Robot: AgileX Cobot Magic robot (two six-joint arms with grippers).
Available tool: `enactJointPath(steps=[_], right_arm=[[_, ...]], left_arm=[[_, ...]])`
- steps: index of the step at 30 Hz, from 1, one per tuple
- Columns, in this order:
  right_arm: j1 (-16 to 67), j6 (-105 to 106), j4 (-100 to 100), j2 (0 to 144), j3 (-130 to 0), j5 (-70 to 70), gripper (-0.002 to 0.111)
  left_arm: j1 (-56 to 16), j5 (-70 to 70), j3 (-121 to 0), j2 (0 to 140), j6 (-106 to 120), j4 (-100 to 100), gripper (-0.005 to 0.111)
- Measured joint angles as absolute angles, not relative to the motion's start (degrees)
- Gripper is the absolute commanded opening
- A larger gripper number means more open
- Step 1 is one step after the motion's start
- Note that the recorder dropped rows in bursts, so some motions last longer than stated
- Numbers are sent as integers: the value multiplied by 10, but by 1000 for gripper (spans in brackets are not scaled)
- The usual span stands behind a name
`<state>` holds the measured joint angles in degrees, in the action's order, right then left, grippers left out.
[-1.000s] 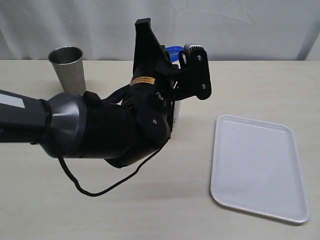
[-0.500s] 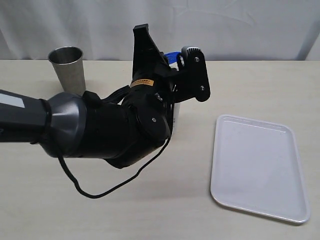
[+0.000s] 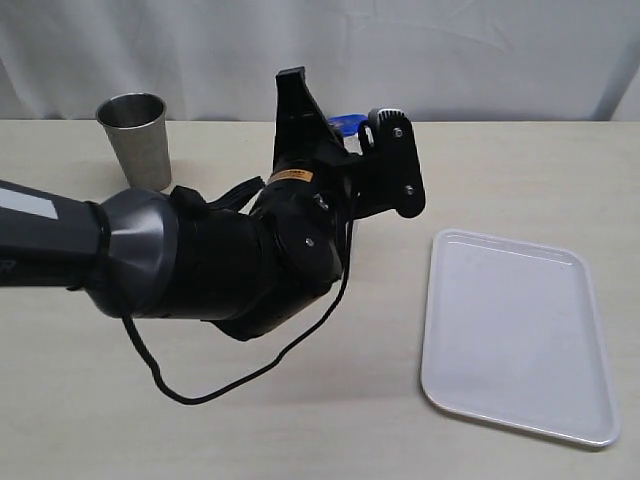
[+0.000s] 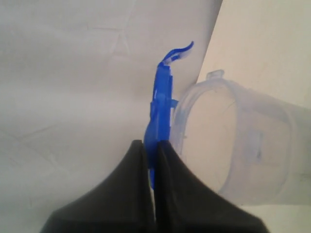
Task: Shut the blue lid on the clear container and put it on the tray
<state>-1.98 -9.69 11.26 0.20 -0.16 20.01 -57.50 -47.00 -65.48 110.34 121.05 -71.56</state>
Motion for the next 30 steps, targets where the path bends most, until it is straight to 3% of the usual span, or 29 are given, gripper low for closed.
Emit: enactJointPath(steps=[30], right_arm=[[-20,-97,113,2,-2,200,4]], left_arm=[[-575,-433,-654,1104,1210,-767,0]])
